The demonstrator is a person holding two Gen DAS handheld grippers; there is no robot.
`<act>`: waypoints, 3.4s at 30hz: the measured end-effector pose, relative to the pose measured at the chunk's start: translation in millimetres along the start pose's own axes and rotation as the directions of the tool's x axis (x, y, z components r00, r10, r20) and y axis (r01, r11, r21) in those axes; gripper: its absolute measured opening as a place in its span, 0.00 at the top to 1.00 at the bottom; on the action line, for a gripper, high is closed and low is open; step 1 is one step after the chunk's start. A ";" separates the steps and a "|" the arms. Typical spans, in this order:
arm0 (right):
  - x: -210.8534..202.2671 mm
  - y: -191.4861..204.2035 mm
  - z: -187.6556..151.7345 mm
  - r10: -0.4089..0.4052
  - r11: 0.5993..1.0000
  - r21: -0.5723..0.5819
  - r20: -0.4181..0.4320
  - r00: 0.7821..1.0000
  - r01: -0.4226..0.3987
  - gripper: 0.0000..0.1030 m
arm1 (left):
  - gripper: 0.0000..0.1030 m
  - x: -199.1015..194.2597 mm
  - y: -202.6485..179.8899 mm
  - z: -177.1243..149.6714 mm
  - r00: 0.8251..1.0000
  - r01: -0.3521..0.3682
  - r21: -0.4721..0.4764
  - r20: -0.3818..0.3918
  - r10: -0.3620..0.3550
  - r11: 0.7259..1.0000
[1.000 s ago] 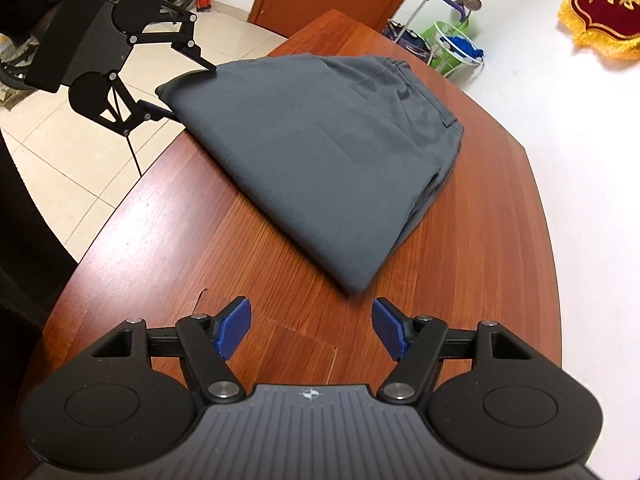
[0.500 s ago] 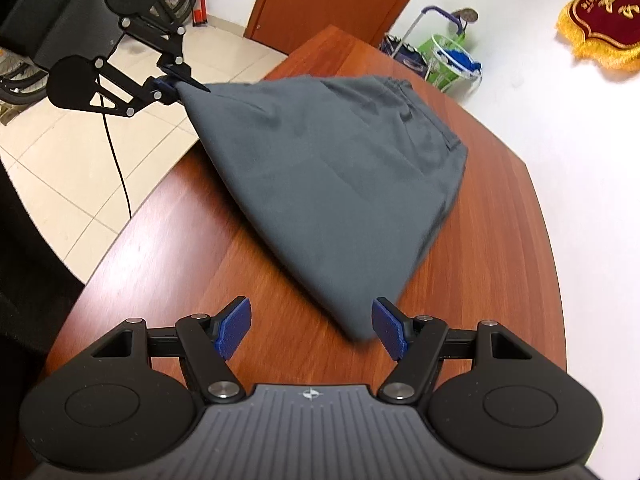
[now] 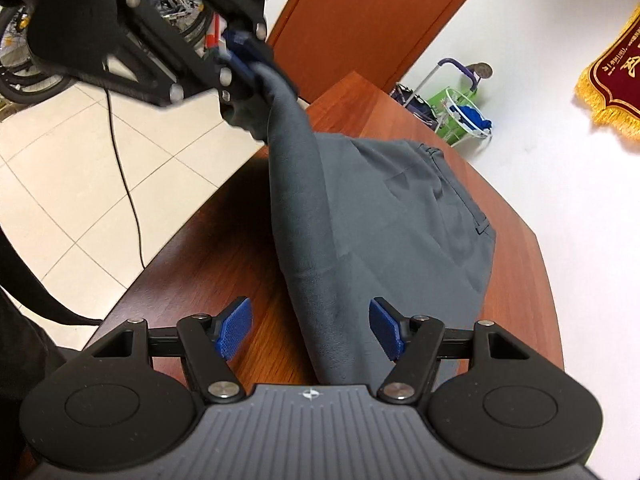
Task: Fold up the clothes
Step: 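Lift the bundle edge with both grippers and fold it over the bundle, then open both grippers and release the folded bundle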
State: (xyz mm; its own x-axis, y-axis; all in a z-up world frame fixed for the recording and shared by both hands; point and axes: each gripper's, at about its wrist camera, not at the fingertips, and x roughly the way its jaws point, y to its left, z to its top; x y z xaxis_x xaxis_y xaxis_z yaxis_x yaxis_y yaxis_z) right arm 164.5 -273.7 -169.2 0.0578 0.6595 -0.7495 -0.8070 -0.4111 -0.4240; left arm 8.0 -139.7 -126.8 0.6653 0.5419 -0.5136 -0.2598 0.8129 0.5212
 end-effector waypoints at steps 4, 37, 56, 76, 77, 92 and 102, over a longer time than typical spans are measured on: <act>13.0 -2.4 -13.0 -0.074 0.997 0.012 -0.037 0.997 0.074 0.50 | 0.91 -0.5 8.7 -1.3 1.000 -0.022 -0.024 0.004 0.022 0.999; -76.3 19.8 12.7 -0.056 0.994 0.094 -0.073 0.996 0.062 0.86 | 0.91 -78.5 31.3 -43.2 0.995 -0.051 -0.124 0.076 0.061 0.991; -123.5 -26.3 64.6 -0.147 0.962 0.229 -0.032 0.989 0.151 0.86 | 0.91 -88.7 82.5 -0.6 0.978 -0.131 -0.221 0.129 0.162 0.966; 25.3 -151.5 92.5 -0.084 0.945 0.291 -0.227 0.970 0.150 0.86 | 0.90 104.7 159.6 14.3 0.998 0.009 -0.111 0.062 -0.002 0.994; 33.9 -154.8 90.0 -0.076 0.944 0.296 -0.239 0.968 0.147 0.86 | 0.90 117.7 160.0 14.1 0.999 0.020 -0.104 0.053 -0.015 0.994; 136.7 -187.5 61.2 0.048 0.924 0.374 -0.328 0.943 0.083 0.81 | 0.87 208.2 141.9 -11.6 0.991 0.097 -0.041 -0.084 -0.100 0.994; 143.2 -205.5 56.7 0.020 0.900 0.422 -0.293 0.956 0.111 0.65 | 0.83 220.2 153.3 -13.2 0.987 0.109 -0.096 -0.108 -0.119 0.989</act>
State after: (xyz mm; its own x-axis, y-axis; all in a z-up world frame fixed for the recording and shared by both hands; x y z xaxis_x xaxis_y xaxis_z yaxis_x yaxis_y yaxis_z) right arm 305.3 -59.2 -160.6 0.2116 0.4379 -0.8738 -0.9678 -0.0308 -0.2498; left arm 105.4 107.1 -168.9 0.6122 0.4612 -0.6423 -0.2519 0.8837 0.3945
